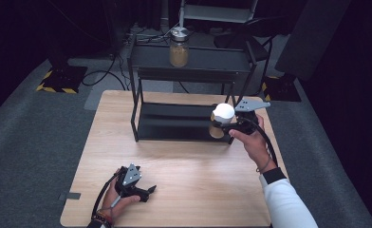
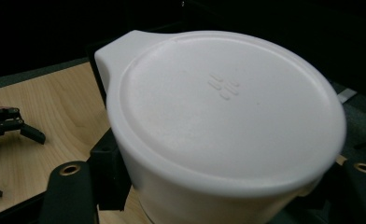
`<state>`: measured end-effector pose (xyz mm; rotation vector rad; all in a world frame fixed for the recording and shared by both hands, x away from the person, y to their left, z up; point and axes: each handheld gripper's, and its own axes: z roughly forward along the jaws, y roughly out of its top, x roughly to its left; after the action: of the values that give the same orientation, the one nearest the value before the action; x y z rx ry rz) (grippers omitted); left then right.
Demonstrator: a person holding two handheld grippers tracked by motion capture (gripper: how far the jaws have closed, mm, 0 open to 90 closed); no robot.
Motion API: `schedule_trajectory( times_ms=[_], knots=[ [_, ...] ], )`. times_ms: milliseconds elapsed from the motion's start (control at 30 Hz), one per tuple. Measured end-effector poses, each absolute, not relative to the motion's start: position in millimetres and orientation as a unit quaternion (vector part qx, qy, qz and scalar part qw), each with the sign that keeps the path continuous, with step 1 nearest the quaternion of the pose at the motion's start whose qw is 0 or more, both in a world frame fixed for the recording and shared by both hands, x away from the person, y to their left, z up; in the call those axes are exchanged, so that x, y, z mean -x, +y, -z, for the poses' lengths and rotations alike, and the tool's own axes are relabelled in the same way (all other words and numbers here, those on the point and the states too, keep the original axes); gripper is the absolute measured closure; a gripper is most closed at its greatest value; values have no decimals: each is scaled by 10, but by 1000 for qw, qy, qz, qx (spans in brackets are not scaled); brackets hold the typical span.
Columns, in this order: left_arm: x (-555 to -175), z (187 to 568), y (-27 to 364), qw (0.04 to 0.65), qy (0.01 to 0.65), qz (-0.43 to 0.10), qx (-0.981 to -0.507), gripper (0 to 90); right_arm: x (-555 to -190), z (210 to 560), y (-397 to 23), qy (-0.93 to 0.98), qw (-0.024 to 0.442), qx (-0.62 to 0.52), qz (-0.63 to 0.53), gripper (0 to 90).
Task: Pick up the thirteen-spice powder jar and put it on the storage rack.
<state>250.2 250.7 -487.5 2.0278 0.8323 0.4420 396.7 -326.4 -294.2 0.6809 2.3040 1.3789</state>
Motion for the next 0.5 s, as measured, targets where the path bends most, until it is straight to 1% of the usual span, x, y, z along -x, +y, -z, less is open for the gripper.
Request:
schedule_trajectory(
  times_ms=[333, 500],
  knots=[
    [-2501, 4876, 2506, 438, 336, -178, -815, 1, -4070, 2565, -3281, 811, 186, -239, -501, 298],
    [-2500, 4877, 2505, 438, 337, -178, -814, 1, -4097, 2378, -3254, 810, 197, -230, -502, 298]
  ],
)
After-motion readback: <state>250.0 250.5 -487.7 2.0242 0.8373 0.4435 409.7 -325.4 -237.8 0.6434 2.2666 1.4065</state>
